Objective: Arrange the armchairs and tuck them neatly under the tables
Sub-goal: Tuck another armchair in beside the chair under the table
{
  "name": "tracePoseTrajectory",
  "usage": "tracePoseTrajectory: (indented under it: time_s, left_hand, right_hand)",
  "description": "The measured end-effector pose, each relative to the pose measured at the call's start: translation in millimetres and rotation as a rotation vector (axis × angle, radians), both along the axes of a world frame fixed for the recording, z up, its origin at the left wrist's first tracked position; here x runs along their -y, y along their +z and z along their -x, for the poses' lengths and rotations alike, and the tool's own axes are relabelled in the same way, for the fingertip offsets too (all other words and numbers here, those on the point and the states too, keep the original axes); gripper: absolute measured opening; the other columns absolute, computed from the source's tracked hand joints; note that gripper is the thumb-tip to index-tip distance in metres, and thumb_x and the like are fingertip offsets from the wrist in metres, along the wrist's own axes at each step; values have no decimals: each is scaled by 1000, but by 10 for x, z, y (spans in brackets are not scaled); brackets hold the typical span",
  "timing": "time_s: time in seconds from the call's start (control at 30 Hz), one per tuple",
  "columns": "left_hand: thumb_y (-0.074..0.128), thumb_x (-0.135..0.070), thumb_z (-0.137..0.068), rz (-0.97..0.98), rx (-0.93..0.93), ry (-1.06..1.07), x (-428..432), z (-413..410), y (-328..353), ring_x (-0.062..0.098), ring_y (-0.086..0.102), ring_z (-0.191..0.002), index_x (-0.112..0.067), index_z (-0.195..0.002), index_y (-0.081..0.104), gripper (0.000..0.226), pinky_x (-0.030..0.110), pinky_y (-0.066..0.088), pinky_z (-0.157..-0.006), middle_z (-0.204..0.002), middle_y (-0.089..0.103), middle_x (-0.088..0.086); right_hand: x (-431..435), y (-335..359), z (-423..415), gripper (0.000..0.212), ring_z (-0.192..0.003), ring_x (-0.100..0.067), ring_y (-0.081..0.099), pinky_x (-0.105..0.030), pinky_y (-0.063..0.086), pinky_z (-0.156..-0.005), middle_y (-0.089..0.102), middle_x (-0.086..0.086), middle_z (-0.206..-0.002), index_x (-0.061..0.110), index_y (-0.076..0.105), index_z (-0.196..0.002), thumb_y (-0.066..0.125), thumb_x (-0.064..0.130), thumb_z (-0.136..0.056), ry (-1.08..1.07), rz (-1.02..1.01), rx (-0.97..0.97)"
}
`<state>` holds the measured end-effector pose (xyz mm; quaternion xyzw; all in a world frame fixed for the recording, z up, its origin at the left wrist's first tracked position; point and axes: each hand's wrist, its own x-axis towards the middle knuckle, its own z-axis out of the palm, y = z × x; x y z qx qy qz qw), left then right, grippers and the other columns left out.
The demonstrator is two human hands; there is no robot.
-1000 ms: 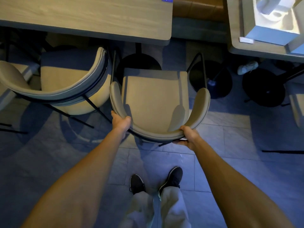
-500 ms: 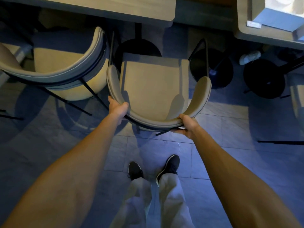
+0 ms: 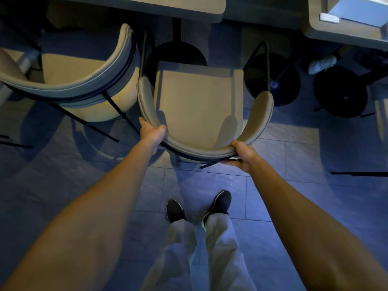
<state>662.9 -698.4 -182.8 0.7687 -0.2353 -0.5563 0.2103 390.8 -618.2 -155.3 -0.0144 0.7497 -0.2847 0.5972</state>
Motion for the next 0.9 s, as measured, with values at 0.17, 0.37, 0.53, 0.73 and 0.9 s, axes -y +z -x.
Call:
tracePoseTrajectory:
  time_s: [0.17, 0.37, 0.53, 0.73, 0.9]
  left_hand:
    - [61, -16, -95, -13, 21, -9, -1, 17, -15, 40, 55, -124, -22, -160, 10, 83, 60, 58, -87, -151, 43, 11]
    - [62, -18, -93, 10, 29, 15, 9, 22, -43, 39, 54, -126, -22, -161, 11, 85, 61, 56, -91, -150, 44, 10]
    - [64, -18, -91, 6, -4, 28, -17, 6, -36, 39, 53, -127, -26, -161, 9, 89, 63, 54, -93, -152, 43, 9]
    - [67, -21, -83, 15, -31, 38, -8, -17, -62, 38, 54, -126, -32, -159, 13, 93, 61, 51, -99, -149, 45, 11]
    - [66, -26, -80, 42, -36, 32, -13, 17, -71, 38, 55, -125, -34, -158, 13, 94, 59, 51, -101, -149, 45, 12]
  right_hand:
    - [-4, -40, 12, 25, -93, -31, 67, -51, 64, -67, 66, -16, -108, 6, 58, -123, 62, 7, -99, -5, 4, -5]
    - [-3, -43, 11, 27, -99, -35, 68, -50, 65, -66, 66, -18, -112, 5, 58, -124, 62, 7, -97, -3, -4, -13]
    - [-39, -40, -23, 25, -100, -32, 68, -51, 65, -66, 67, -17, -109, 4, 59, -123, 61, 7, -98, -12, -1, -9]
    - [-32, -18, -43, 32, -107, -36, 69, -49, 66, -61, 67, -19, -117, 4, 59, -129, 62, 8, -98, -14, -23, -14]
    - [-2, -20, -20, 31, -99, -36, 69, -53, 65, -63, 67, -19, -112, 4, 59, -129, 63, 6, -98, -30, -32, -28]
